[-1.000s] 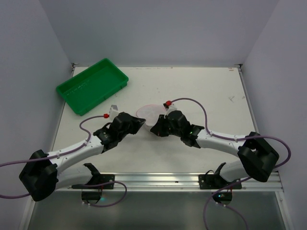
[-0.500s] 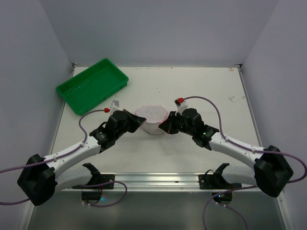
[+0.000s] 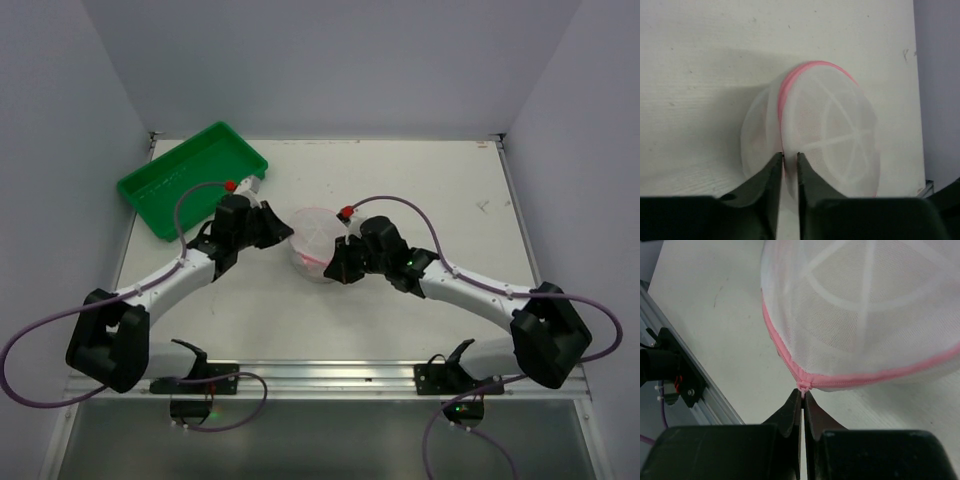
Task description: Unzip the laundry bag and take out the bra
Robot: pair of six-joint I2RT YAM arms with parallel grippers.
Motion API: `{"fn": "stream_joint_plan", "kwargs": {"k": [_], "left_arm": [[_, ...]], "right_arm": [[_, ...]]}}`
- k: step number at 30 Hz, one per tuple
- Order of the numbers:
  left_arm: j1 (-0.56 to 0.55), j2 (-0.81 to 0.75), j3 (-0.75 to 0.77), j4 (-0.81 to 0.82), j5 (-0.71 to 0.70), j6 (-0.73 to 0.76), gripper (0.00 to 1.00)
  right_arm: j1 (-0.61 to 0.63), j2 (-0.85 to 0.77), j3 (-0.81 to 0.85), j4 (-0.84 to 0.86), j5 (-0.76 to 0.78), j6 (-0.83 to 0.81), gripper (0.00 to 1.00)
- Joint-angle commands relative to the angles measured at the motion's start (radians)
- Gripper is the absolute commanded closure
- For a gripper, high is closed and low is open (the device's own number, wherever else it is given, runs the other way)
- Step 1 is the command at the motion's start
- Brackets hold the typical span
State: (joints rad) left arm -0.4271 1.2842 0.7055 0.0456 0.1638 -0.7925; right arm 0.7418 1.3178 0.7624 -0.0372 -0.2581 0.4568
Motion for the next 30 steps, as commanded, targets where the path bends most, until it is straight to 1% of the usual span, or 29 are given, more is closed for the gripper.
{"fn": "stream_joint_plan", "kwargs": {"k": [1,2,3,4,5,6,7,8,9,11,12,14,15,16,17,18,20,21,23,24,26,27,28,30], "left_arm": [[0.045,0.044,0.103,-0.013,0.045,0.133,0.78],[0.045,0.041,0.110,-0.029,0.048,0.115,0.66],[0.048,0.023,0.120,-0.067,0.031,0.067,0.29],[0.047,0.006,0.121,-0.104,0.031,0.040,0.14],[0.047,-0.012,0.118,-0.130,-0.007,0.009,0.05],[0.047,-0.057,0.105,-0.162,-0.036,-0.025,0.00],[0.045,-0.083,0.092,-0.226,-0.070,-0.101,0.00],[0.045,-0.107,0.072,-0.237,-0.099,-0.134,0.00],[0.045,-0.135,0.022,-0.237,-0.099,-0.163,0.00],[0.042,-0.198,-0.024,-0.221,-0.074,-0.246,0.00],[0.028,-0.221,-0.065,-0.198,-0.058,-0.269,0.03],[0.001,-0.226,-0.089,-0.135,-0.040,-0.321,0.09],[-0.040,-0.223,-0.095,-0.110,-0.043,-0.333,0.11],[-0.064,-0.203,-0.095,-0.067,-0.049,-0.344,0.14],[-0.088,-0.189,-0.090,-0.064,-0.072,-0.350,0.16],[-0.122,-0.153,-0.077,-0.034,-0.078,-0.361,0.21],[-0.136,-0.112,-0.063,-0.015,-0.089,-0.369,0.26],[-0.139,-0.083,-0.060,-0.015,-0.095,-0.384,0.32],[-0.142,-0.066,-0.061,-0.001,-0.112,-0.398,0.39],[-0.145,-0.060,-0.061,0.005,-0.119,-0.404,0.54],[-0.145,-0.060,-0.061,0.011,-0.141,-0.402,0.71],[-0.145,-0.066,-0.057,0.007,-0.145,-0.395,0.91],[-0.144,-0.071,-0.054,0.002,-0.152,-0.383,0.99],[-0.141,-0.082,-0.040,-0.010,-0.159,-0.352,1.00]], "right_arm": [[0.056,0.043,0.078,-0.006,-0.047,0.031,1.00],[0.067,0.058,0.090,0.008,-0.037,0.051,1.00],[0.076,0.087,0.107,0.034,-0.017,0.101,1.00],[0.076,0.099,0.112,0.074,-0.006,0.133,1.00],[0.077,0.109,0.115,0.097,0.006,0.161,1.00],[0.077,0.129,0.121,0.144,0.019,0.207,1.00],[0.077,0.139,0.129,0.161,0.025,0.224,1.00],[0.079,0.152,0.139,0.169,0.025,0.233,1.00],[0.083,0.165,0.152,0.174,0.029,0.243,1.00],[0.090,0.196,0.182,0.172,0.039,0.240,1.00],[0.093,0.201,0.190,0.172,0.040,0.237,1.00],[0.094,0.207,0.190,0.181,0.043,0.237,1.00],[0.096,0.207,0.190,0.183,0.045,0.235,1.00],[0.096,0.208,0.190,0.184,0.046,0.233,1.00],[0.097,0.212,0.189,0.186,0.046,0.233,1.00],[0.096,0.213,0.189,0.186,0.046,0.230,1.00],[0.097,0.212,0.183,0.189,0.048,0.230,1.00],[0.097,0.207,0.172,0.195,0.052,0.229,1.00],[0.097,0.192,0.163,0.194,0.056,0.224,1.00],[0.097,0.184,0.146,0.191,0.056,0.218,1.00],[0.096,0.163,0.126,0.174,0.057,0.210,1.00],[0.094,0.134,0.095,0.159,0.071,0.195,1.00],[0.090,0.115,0.077,0.149,0.098,0.183,1.00],[0.062,0.052,0.011,0.134,0.109,0.157,1.00]]}}
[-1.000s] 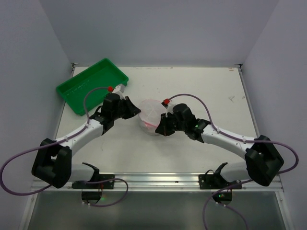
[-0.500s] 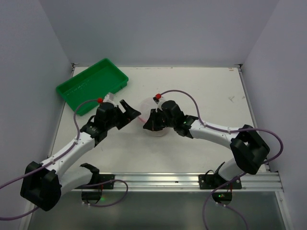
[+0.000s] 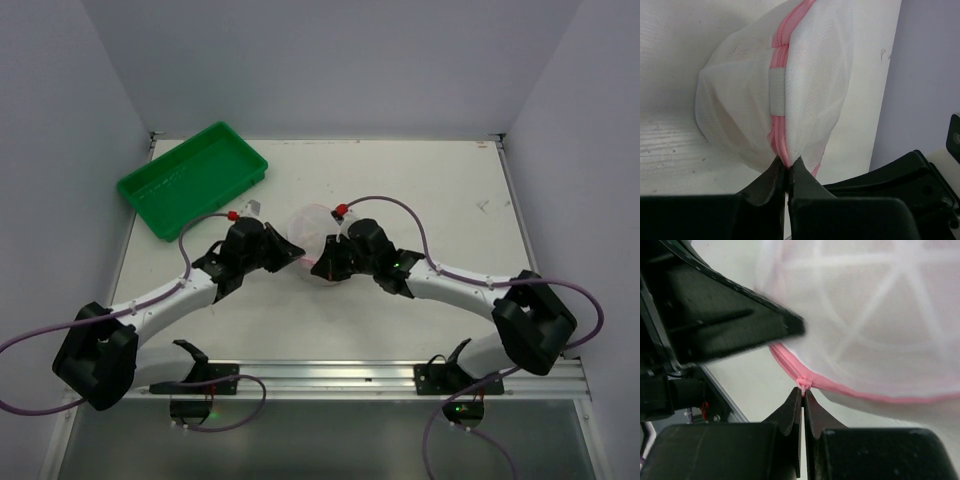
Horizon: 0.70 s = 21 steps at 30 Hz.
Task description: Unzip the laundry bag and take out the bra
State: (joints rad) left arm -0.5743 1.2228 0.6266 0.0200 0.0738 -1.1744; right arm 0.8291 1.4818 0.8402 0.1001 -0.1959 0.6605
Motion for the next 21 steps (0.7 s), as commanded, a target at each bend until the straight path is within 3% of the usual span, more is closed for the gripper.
{"fn": "stream_joint_plan", "kwargs": {"k": [1,6,11,14,15,17,18,20,21], "left_arm": [[0.011,-0.022,0.042,0.005,-0.068,0.068,1.00],[0.105,-0.002,0.039,0.035,0.076,0.241,1.00],[0.209,0.104,0.143,0.038,0.399,0.474,1.00],[0.215,0.176,0.266,-0.074,0.408,0.596,0.95],[0.217,0.194,0.290,-0.083,0.391,0.619,0.82],[0.228,0.211,0.352,-0.104,0.333,0.618,0.65],[0.232,0.222,0.370,-0.112,0.319,0.590,0.41],[0.234,0.218,0.398,-0.153,0.264,0.549,0.09],[0.234,0.208,0.397,-0.190,0.245,0.503,0.04]], "right_arm": [[-0.047,-0.132,-0.094,-0.003,0.041,-0.056,1.00],[-0.175,-0.242,-0.208,-0.045,0.009,-0.151,1.00],[-0.171,-0.253,-0.165,-0.074,-0.028,-0.210,1.00],[-0.136,-0.197,-0.142,0.019,-0.098,-0.115,1.00],[-0.121,-0.177,-0.116,0.065,-0.105,-0.095,1.00],[-0.061,-0.109,-0.075,0.090,-0.091,-0.046,1.00],[-0.042,-0.086,-0.026,0.107,-0.082,-0.032,1.00],[-0.004,-0.028,0.028,0.133,-0.050,0.035,1.00],[0.001,-0.008,0.042,0.166,-0.045,0.059,1.00]]}}
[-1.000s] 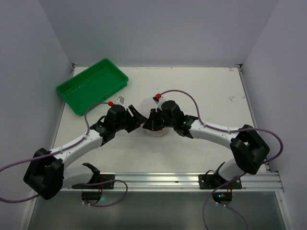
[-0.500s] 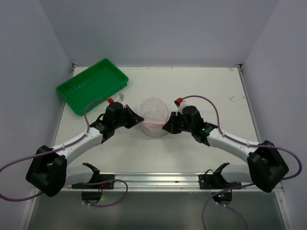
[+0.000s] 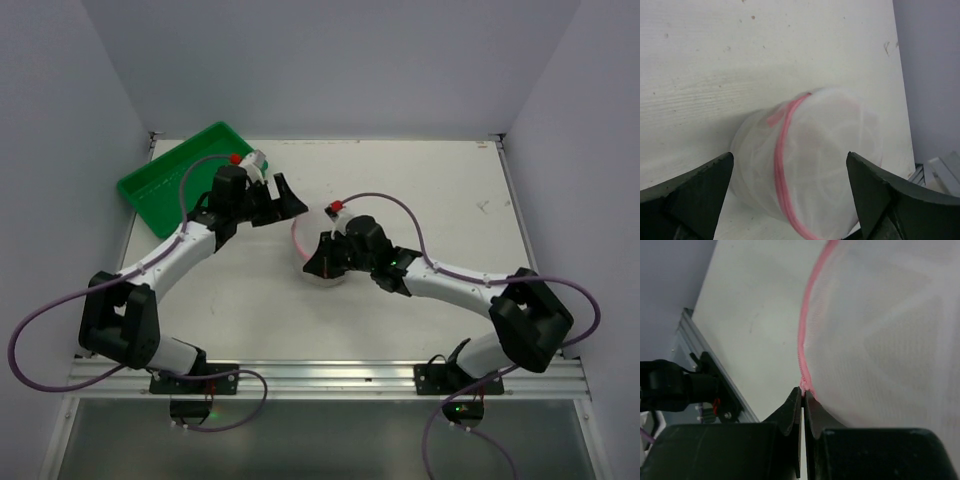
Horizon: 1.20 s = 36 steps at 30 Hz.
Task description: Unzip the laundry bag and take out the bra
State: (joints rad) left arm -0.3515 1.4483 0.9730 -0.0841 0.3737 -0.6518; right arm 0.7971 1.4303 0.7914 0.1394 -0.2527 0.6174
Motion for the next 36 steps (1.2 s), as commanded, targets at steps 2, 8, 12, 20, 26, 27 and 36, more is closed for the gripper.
{"fn": "stream_joint_plan", "kwargs": {"k": [2,8,12,20,26,27,36], "left_arm": [[0.011,-0.061,0.020,-0.133,-0.128,-0.072,0.00],[-0.007,-0.215,-0.169,-0.131,-0.170,-0.233,0.11],[-0.047,-0.204,-0.198,-0.063,-0.118,-0.291,0.27],[-0.129,-0.144,-0.161,-0.023,-0.136,-0.290,1.00],[-0.061,-0.129,-0.143,-0.051,-0.124,-0.210,1.00],[-0.050,-0.128,-0.137,-0.060,-0.116,-0.180,1.00],[-0.014,0.026,0.096,-0.219,0.048,0.176,1.00]], "right_arm": [[0.047,0.077,0.136,0.141,0.044,0.136,1.00],[0.062,0.140,0.190,0.147,0.058,0.133,1.00],[0.067,0.150,0.187,0.140,0.059,0.114,1.00],[0.067,0.089,0.097,0.131,0.072,0.093,1.00],[-0.007,-0.082,-0.073,-0.029,0.151,-0.039,1.00],[-0.037,-0.135,-0.101,-0.055,0.144,-0.050,1.00],[-0.188,-0.205,-0.132,-0.104,0.006,-0.200,1.00]]}}
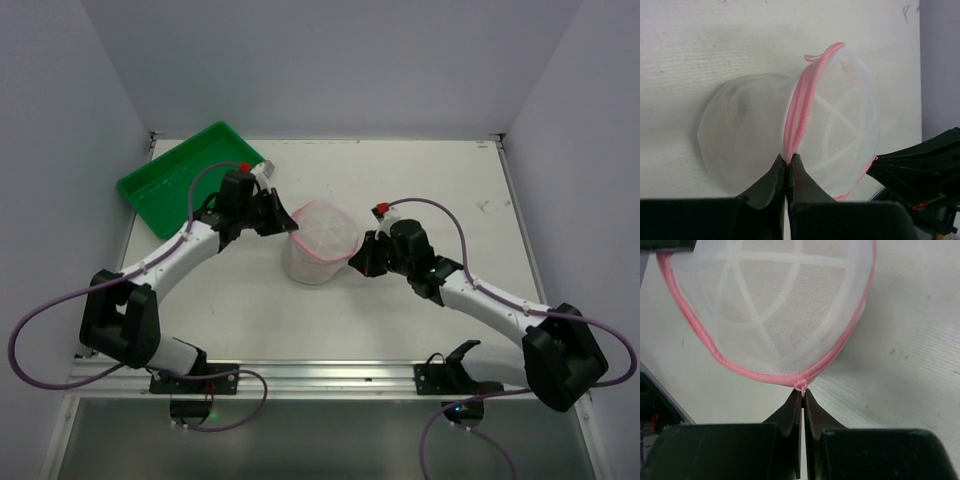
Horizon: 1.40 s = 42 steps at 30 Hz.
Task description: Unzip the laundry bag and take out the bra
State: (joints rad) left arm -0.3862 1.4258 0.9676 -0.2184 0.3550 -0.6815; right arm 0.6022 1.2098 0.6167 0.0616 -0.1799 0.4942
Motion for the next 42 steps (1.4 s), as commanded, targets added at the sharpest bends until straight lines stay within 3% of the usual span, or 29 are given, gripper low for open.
{"fn": "stream_joint_plan", "kwargs": {"k": [1,4,5,6,7,9,10,12,15,18,21,24,27,30,31,32,36,42], "left_arm": [[0.021,0.074,0.170,-0.108,0.073,0.236,1.00],[0.024,0.163,0.302,-0.188,0.070,0.315,1.00],[0.024,0.188,0.324,-0.197,0.056,0.309,0.83],[0.026,0.191,0.342,-0.203,0.046,0.298,0.72],[0.029,0.193,0.361,-0.205,0.027,0.284,0.49],[0.030,0.165,0.359,-0.208,0.009,0.232,0.26],[0.032,0.147,0.337,-0.210,-0.028,0.215,0.08],[0.032,0.075,0.300,-0.234,-0.091,0.154,0.00],[0.033,-0.037,0.197,-0.258,-0.206,0.073,0.00],[0.032,-0.122,0.077,-0.213,-0.212,-0.018,0.00],[0.026,-0.160,-0.041,-0.115,-0.125,-0.095,0.02],[0.012,-0.157,-0.093,-0.056,-0.065,-0.135,0.15],[-0.031,-0.150,-0.098,-0.026,-0.067,-0.148,0.35],[-0.036,-0.128,-0.098,-0.018,-0.085,-0.154,0.69],[-0.036,-0.123,-0.099,-0.016,-0.093,-0.155,0.90],[-0.034,-0.123,-0.099,-0.013,-0.097,-0.155,0.99],[-0.017,-0.125,-0.086,-0.021,-0.094,-0.139,1.00],[-0.002,-0.136,-0.133,-0.019,-0.073,-0.125,1.00]], "right_arm": [[0.022,0.052,0.057,-0.017,-0.085,-0.066,1.00],[0.095,0.111,0.130,0.029,-0.104,-0.023,1.00],[0.117,0.158,0.184,0.036,-0.112,0.007,1.00],[0.137,0.183,0.210,0.052,-0.116,0.024,1.00],[0.180,0.209,0.241,0.059,-0.118,0.043,1.00],[0.214,0.276,0.314,0.095,-0.115,0.102,1.00],[0.234,0.296,0.333,0.113,-0.112,0.128,1.00],[0.243,0.349,0.376,0.153,-0.095,0.188,1.00],[0.249,0.393,0.414,0.167,-0.073,0.210,1.00],[0.251,0.411,0.434,0.172,-0.081,0.210,1.00],[0.254,0.419,0.448,0.167,-0.081,0.202,1.00],[0.257,0.425,0.451,0.162,-0.075,0.198,1.00],[0.258,0.424,0.442,0.161,-0.064,0.196,1.00],[0.258,0.402,0.417,0.149,-0.058,0.190,1.00],[0.258,0.392,0.402,0.146,-0.056,0.179,1.00],[0.257,0.361,0.368,0.129,-0.049,0.167,1.00],[0.229,0.252,0.252,0.044,0.010,0.087,1.00],[0.028,0.142,0.097,-0.058,-0.032,0.041,1.00]]}}
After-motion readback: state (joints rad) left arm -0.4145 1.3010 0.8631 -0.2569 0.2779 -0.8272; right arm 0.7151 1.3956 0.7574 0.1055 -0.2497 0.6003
